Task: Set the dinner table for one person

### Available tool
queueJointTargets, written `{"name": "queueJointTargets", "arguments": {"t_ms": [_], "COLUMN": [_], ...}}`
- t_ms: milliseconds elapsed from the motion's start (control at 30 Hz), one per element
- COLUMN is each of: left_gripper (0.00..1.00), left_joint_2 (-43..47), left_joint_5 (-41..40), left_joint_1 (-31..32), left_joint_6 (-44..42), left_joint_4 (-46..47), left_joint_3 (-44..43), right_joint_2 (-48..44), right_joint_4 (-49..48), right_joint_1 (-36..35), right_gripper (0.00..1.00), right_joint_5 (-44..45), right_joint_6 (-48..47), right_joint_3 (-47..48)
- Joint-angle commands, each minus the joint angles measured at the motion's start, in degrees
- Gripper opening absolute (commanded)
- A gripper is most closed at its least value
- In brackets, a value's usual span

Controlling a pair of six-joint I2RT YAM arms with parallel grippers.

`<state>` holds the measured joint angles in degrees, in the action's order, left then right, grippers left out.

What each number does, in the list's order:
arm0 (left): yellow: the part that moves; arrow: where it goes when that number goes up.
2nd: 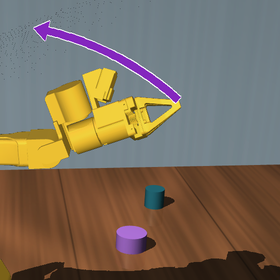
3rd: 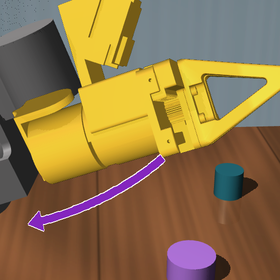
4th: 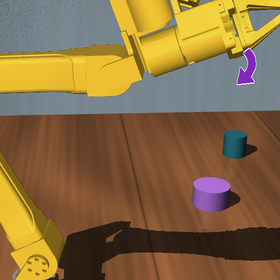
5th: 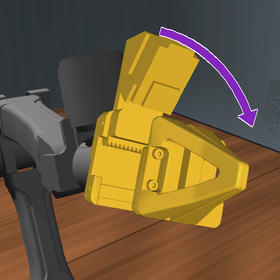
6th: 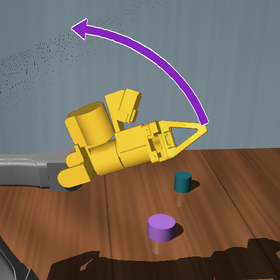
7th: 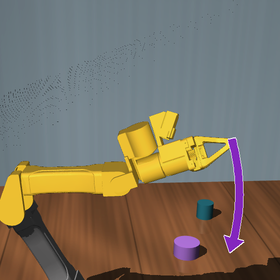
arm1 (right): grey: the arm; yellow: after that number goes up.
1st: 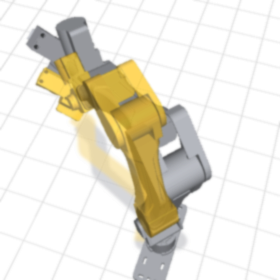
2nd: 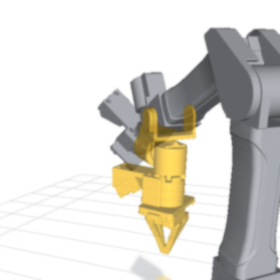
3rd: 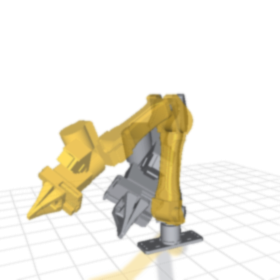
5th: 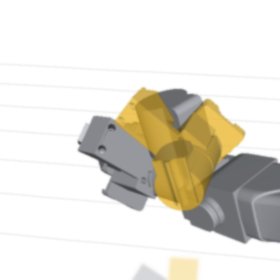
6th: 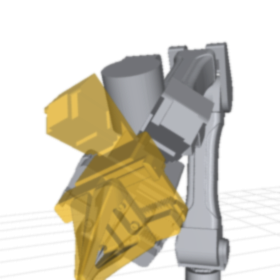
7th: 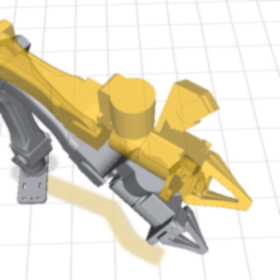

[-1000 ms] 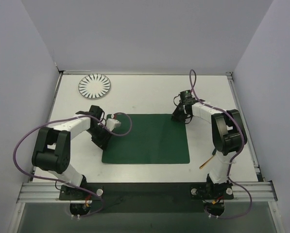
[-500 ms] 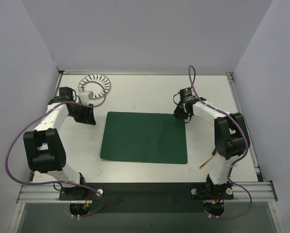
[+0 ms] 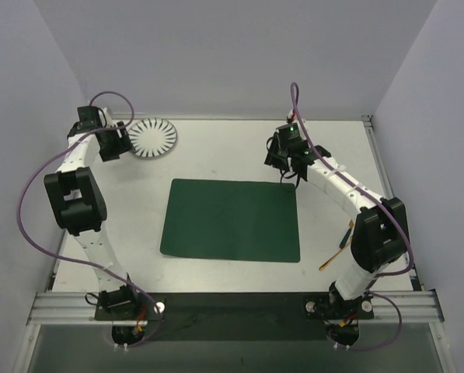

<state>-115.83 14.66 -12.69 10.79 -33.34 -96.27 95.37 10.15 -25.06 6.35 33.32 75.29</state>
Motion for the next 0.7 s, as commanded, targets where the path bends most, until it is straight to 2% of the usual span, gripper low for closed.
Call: {"name": "queueJointTargets", "arguments": {"t_ms": [0,233,433,533,633,667], "left_gripper": [0.77,0.75,0.68,0.59,0.43,0.3], "left_joint_2": [-10.6,-23.99,-31.47,-31.74,-31.91,-32.26], "left_joint_5": [-9.03,-5.07,-7.62,-7.19,-7.18,-6.14], "left_joint_1": [0.12,1.78,2.93,3.37,4.16,4.34], "left_joint_6": [6.17,6.62,7.14,7.41,6.62,6.53], "left_joint_4": [-1.71,-7.35,-12.0,-12.27,-12.01,-12.01], "left_joint_3": [-15.73,-32.29,-39.34,-38.73,-37.77,-37.5], "right_joint_2": [-1.07,1.12,3.15,3.5,3.77,3.85], "right_joint_4": [1.27,1.19,1.19,1.19,1.19,1.19], "right_joint_1": [0.01,-0.69,-0.6,-0.6,-0.6,-0.61], "right_gripper": [0.39,0.4,0.4,0.4,0.4,0.4], "right_joint_5": [3.67,4.11,2.53,2.26,2.09,2.18], "right_joint_6": [-3.52,-5.99,-6.25,-6.25,-6.34,-6.25], "right_joint_3": [1.44,1.97,3.29,3.81,3.9,3.9]}}
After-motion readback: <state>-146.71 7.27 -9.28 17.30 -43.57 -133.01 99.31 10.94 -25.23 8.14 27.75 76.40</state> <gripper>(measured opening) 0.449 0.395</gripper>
